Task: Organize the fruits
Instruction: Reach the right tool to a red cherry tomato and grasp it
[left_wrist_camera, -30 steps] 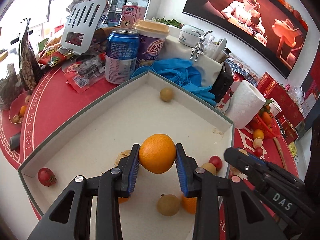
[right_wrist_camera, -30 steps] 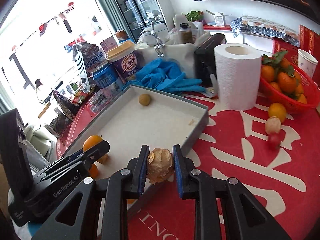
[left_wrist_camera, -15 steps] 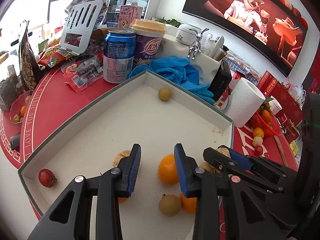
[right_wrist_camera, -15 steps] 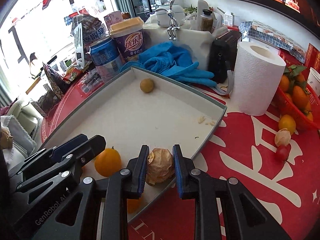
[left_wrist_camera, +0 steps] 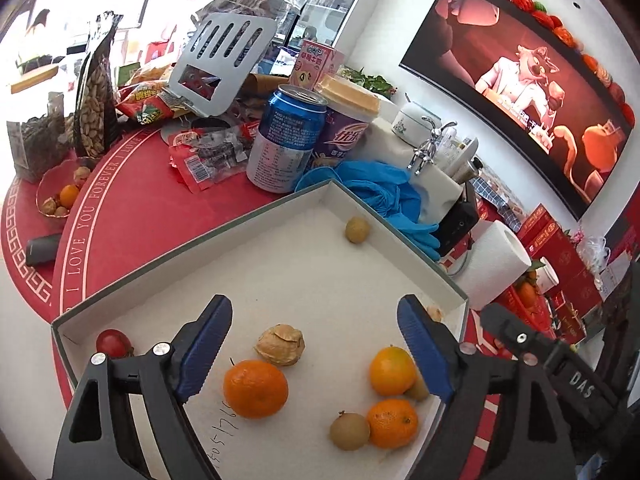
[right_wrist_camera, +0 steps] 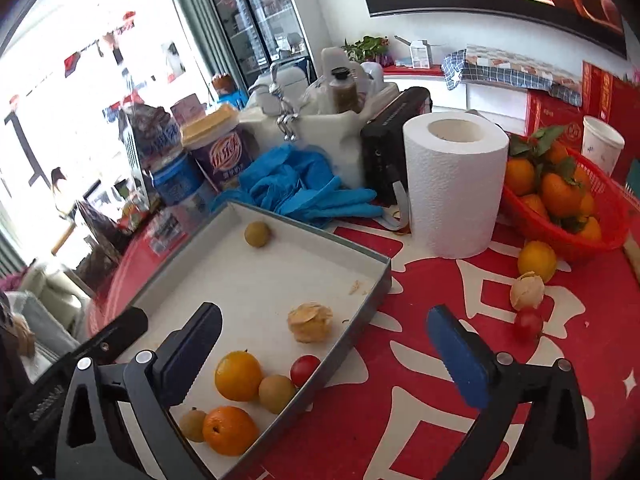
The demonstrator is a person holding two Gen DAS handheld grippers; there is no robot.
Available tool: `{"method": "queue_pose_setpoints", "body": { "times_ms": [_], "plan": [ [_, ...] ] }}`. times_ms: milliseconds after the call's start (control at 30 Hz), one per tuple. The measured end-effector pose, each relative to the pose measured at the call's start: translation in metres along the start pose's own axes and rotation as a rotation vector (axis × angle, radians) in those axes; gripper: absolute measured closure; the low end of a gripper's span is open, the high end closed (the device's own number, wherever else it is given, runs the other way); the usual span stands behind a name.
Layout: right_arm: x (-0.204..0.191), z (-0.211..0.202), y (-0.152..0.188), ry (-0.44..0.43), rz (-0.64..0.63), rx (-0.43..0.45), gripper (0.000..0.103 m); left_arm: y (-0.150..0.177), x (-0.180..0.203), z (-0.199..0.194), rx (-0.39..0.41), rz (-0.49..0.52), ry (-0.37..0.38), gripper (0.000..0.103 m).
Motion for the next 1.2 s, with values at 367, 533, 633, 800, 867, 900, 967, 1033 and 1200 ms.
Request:
{"method": "queue_pose_setpoints", "body": {
  "times_ms": [367,533,633,800,867,900,967,1033,1200],
  "plan": [
    [0.127,-0.041,0.035,0.345,0.219,-0.084,0.0,0.015,0.044,-0.013,0.011,0.195,0.043,0.016],
    [0.145,-0.043,0.043,0.419,0.184,-0.095,0.0,0.025,0.062,-0.012,0.002,0.281,0.041,0.016],
    [0.139,-0.033,0.037,0.416,0.163,-0.097,0.0,0.03,0.068,-0.011,-0.002,0.315,0.039,0.016],
    [0.125,-0.006,0.018,0.404,0.117,-0.081,0.0,0.037,0.078,-0.011,0.003,0.373,0.031,0.016],
    [0.12,0.0,0.015,0.432,0.087,-0.076,0.01,0.038,0.081,-0.011,0.01,0.393,0.024,0.016],
    [0.116,0.003,0.013,0.466,0.056,-0.074,0.016,0.039,0.082,-0.011,0.013,0.4,0.022,0.016],
    [0.109,0.006,0.013,0.474,0.023,-0.071,0.038,0.039,0.085,-0.012,0.019,0.412,0.027,0.016],
    [0.104,0.006,0.014,0.464,0.001,-0.071,0.059,0.041,0.088,-0.012,0.017,0.421,0.036,0.016],
    [0.11,-0.013,0.028,0.425,0.021,-0.067,0.08,0.051,0.099,-0.011,-0.01,0.454,0.073,0.016]
  ]
}}
Point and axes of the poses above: each gripper's, at about its wrist camera, not at the fingertips, and z roughly the way its jaws point, x to its right, y to its underside, the point moved 4 cm from there along z, roughly the way its jaws point, and after that the axes turned 1 degree about x, right-handed, at the moved point
